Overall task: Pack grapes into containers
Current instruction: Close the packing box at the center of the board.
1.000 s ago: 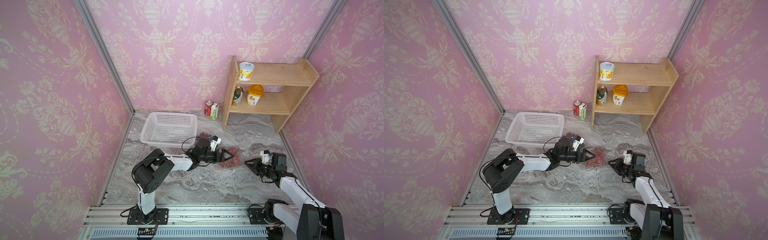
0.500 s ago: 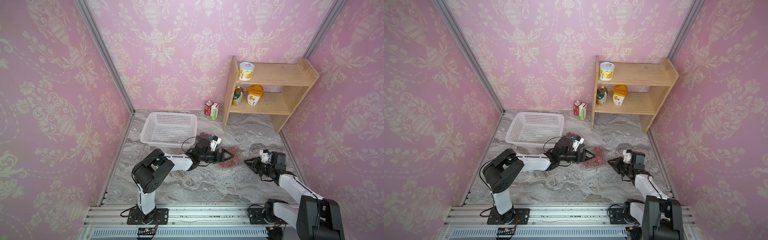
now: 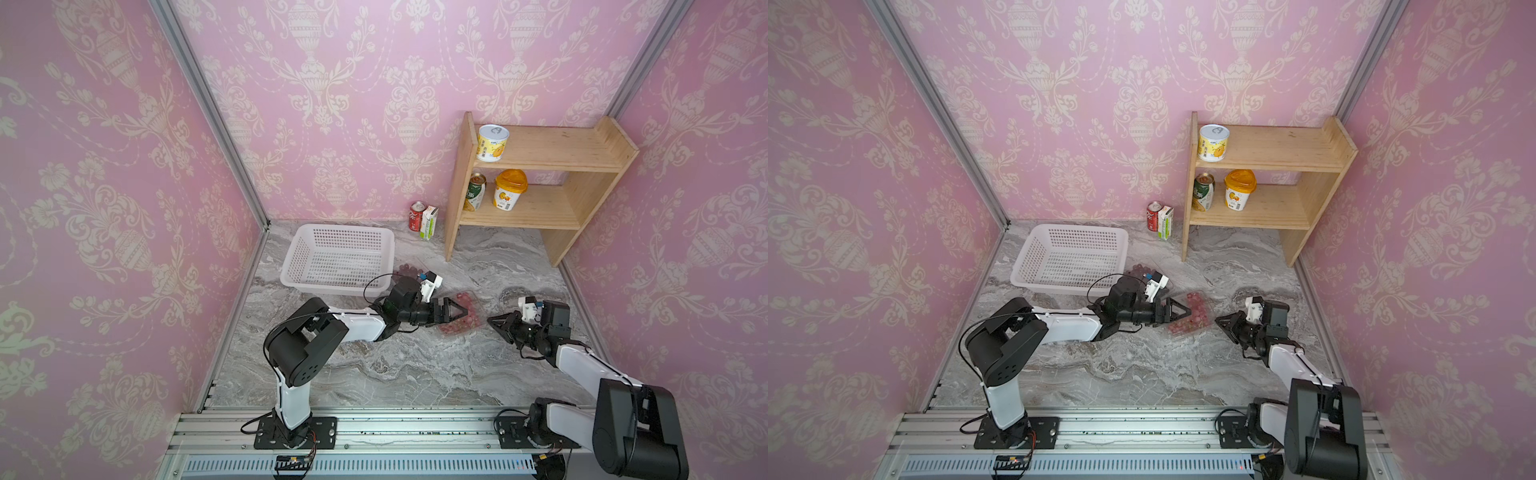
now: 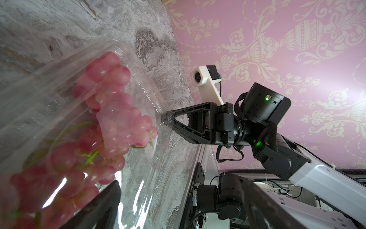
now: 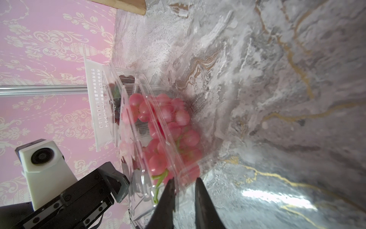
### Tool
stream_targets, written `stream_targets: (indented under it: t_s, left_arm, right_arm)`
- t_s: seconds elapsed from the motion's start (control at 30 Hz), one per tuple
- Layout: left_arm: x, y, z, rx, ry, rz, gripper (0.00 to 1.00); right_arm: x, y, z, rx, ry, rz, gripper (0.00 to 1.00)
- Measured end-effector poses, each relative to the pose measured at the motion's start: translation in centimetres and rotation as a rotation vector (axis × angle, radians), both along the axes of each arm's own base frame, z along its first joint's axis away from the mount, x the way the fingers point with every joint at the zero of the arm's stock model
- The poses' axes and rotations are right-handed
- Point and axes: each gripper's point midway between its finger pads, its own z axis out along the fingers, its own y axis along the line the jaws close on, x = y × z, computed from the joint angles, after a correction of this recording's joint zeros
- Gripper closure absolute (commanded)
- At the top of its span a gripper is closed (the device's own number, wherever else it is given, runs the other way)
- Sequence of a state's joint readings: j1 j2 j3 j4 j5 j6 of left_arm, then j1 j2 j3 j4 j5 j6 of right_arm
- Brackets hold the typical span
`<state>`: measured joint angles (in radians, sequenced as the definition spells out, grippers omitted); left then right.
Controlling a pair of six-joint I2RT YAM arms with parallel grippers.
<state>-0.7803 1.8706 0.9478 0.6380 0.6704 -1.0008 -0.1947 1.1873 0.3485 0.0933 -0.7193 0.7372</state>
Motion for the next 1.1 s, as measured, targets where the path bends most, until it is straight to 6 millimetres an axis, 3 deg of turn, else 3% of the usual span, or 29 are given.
stream_targets:
  t_s: [1.1]
  left_arm:
    - [0.1, -0.1, 0.0, -0.001, -0.001, 0.0, 0.04]
  right_arm:
    - [1.8, 0.7, 0.0, -0.04, -0.061, 0.006, 0.89]
